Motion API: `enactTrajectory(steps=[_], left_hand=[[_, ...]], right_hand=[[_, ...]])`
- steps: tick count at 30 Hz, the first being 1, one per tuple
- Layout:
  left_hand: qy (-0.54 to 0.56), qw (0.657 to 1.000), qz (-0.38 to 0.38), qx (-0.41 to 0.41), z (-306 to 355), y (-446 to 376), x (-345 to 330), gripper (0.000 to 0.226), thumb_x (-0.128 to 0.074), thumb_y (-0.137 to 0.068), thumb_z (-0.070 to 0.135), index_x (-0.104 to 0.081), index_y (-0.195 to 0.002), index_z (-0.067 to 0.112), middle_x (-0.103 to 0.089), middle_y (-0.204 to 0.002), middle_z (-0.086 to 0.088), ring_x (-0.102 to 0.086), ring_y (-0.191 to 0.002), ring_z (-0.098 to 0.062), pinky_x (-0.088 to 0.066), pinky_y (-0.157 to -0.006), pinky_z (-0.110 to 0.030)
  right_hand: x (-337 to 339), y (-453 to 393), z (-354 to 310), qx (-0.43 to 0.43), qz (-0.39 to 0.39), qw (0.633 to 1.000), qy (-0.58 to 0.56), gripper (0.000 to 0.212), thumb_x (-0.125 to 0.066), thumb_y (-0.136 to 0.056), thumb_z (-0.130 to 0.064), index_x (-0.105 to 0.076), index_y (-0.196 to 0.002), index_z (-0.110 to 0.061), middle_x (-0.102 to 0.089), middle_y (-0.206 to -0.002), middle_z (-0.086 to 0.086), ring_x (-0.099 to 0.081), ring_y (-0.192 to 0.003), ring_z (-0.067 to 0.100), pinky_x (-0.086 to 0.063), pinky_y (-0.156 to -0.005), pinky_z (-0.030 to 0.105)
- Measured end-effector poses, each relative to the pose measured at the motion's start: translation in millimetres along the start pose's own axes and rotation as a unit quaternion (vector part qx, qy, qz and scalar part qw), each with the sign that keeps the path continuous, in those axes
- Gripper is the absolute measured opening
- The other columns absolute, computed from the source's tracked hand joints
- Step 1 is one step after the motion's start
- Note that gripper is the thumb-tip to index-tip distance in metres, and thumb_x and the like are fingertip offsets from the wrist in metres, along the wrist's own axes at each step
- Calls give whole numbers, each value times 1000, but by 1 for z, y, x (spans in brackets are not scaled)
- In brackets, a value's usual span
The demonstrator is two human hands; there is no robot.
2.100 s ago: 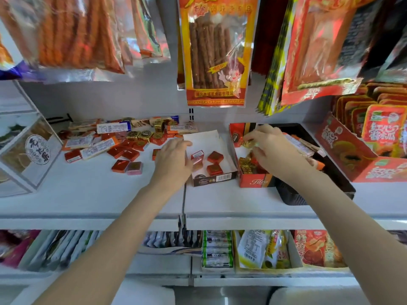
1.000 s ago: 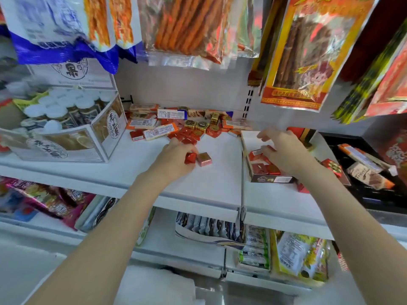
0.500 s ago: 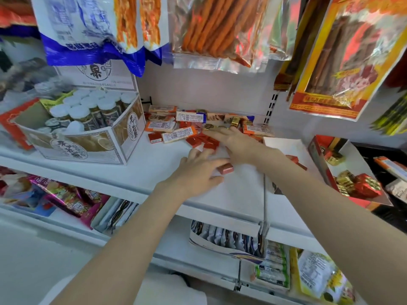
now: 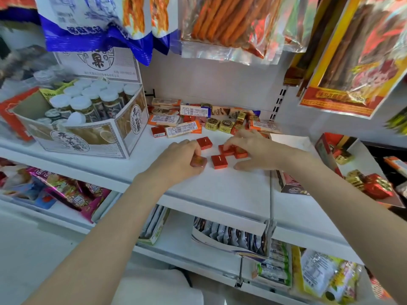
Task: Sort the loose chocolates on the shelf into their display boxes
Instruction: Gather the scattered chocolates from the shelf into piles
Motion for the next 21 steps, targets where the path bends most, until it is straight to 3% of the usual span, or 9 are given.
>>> enactTrajectory(steps=[5, 8, 11, 13, 15, 18, 19, 21], left_hand=[[-48, 998, -46, 6, 6, 4, 0, 43, -58, -86, 31, -43, -126, 23, -48, -125, -7, -43, -115, -27, -40, -91, -37], [-72, 996, -46, 5, 11, 4, 1, 33, -56, -87, 29, -52, -120, 23, -48, -120, -10, -44, -111, -29, -37, -88, -32], [-58, 998, -26, 14, 15, 8, 2, 29, -59, -86, 26, -56, -114, 19, -52, -115, -9, -51, -106, -25, -36, -82, -27], [-38, 999, -7, 16, 17, 11, 3, 27, -60, -85, 28, -58, -110, 18, -57, -114, -6, -54, -103, -22, -36, -79, -25], [-20, 1000, 13, 13, 22, 15, 5, 26, -61, -85, 30, -59, -108, 19, -59, -114, -4, -56, -103, -21, -37, -78, -25], [-27, 999, 39, -2, 32, 16, 8, 29, -59, -86, 31, -58, -113, 21, -58, -113, -5, -56, -104, -24, -43, -82, -32], [-28, 998, 47, -8, 36, 16, 8, 30, -59, -86, 31, -57, -114, 21, -58, -111, -5, -55, -103, -24, -44, -81, -33], [-21, 997, 66, -21, 47, 16, 9, 28, -60, -86, 30, -57, -113, 24, -58, -110, -4, -52, -103, -23, -46, -82, -35]], right_hand=[[2, -2, 3, -11, -48, 999, 2, 68, -62, -83, -32, -24, -139, -42, -22, -149, -1, -24, -134, 27, -25, -111, 47], [4, -5, -5, 4, -64, 998, 12, 52, -59, -85, -27, -38, -132, -35, -42, -134, 2, -40, -121, 25, -36, -103, 43], [3, 9, -10, -28, -6, 1000, 2, 29, -55, -89, -19, -48, -115, -30, -48, -112, 5, -53, -95, 22, -52, -72, 32], [0, 23, -10, -51, 37, 997, -41, 26, -56, -88, -16, -51, -112, -26, -48, -107, 6, -55, -82, 20, -50, -60, 25], [6, 43, -5, -76, 118, 987, -81, 29, -61, -85, -15, -54, -112, -25, -54, -110, 5, -51, -85, 17, -45, -66, 23], [26, 80, 14, -137, 285, 934, -169, 33, -62, -84, -12, -57, -115, -19, -59, -113, 6, -55, -86, 15, -47, -66, 21], [30, 91, 21, -159, 309, 922, -169, 33, -61, -85, -10, -56, -116, -18, -60, -115, 7, -55, -84, 15, -46, -68, 21], [27, 105, 34, -204, 285, 923, -161, 34, -57, -87, -6, -55, -119, -17, -59, -120, 9, -57, -84, 17, -48, -70, 22]])
Point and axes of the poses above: each hand's wrist, its own y-axis away from the middle knuckle, its own x-axis out of the back of the hand, z = x × y, the point moved 2 cm from there along -y, towards the middle knuckle
